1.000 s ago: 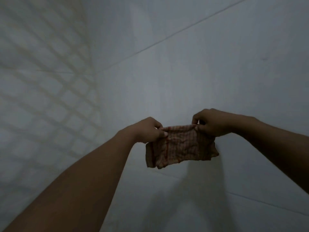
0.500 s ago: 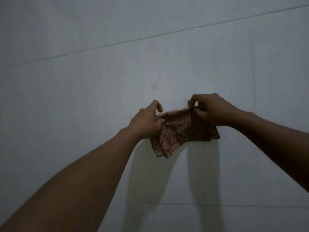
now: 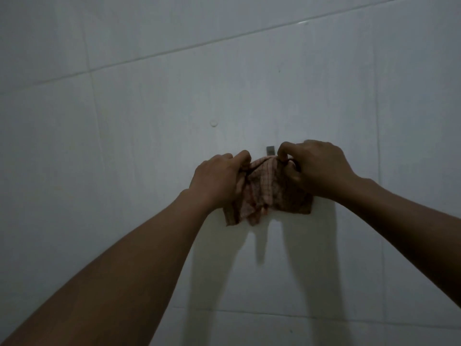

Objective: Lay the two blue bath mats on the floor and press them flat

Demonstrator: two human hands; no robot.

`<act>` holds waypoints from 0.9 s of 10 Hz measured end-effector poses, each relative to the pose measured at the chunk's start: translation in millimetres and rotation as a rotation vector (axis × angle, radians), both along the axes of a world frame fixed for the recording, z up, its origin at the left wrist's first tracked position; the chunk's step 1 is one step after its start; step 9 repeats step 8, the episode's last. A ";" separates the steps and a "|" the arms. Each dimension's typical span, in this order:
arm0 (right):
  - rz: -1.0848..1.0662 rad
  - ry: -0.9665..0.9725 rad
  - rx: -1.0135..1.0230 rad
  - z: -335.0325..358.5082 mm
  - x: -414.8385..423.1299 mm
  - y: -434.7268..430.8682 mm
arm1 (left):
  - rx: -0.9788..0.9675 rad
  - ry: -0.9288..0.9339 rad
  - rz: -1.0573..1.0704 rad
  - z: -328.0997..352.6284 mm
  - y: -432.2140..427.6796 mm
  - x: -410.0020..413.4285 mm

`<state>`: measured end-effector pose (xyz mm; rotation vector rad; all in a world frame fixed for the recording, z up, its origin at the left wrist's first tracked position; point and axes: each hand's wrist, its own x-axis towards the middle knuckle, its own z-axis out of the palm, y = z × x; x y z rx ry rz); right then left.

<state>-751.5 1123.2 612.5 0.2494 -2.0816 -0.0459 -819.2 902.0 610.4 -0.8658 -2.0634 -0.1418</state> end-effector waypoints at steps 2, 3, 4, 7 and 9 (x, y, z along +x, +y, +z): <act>-0.027 -0.049 0.018 -23.7 -3.8 -5.8 | -0.010 -0.083 -0.009 -29.9 3.8 9.8; 0.058 -0.024 -0.030 -24.1 1.6 -6.3 | -0.036 -0.095 -0.013 -33.0 -1.5 13.3; 0.095 0.056 -0.067 -19.0 10.2 -13.5 | -0.112 -0.056 0.025 -29.8 -19.4 18.6; 0.309 -0.137 0.009 12.0 15.8 -152.8 | -0.138 -0.098 0.260 -7.6 -144.8 45.5; 0.358 -0.305 0.033 9.1 9.3 -221.9 | -0.168 -0.210 0.373 -5.8 -201.5 59.7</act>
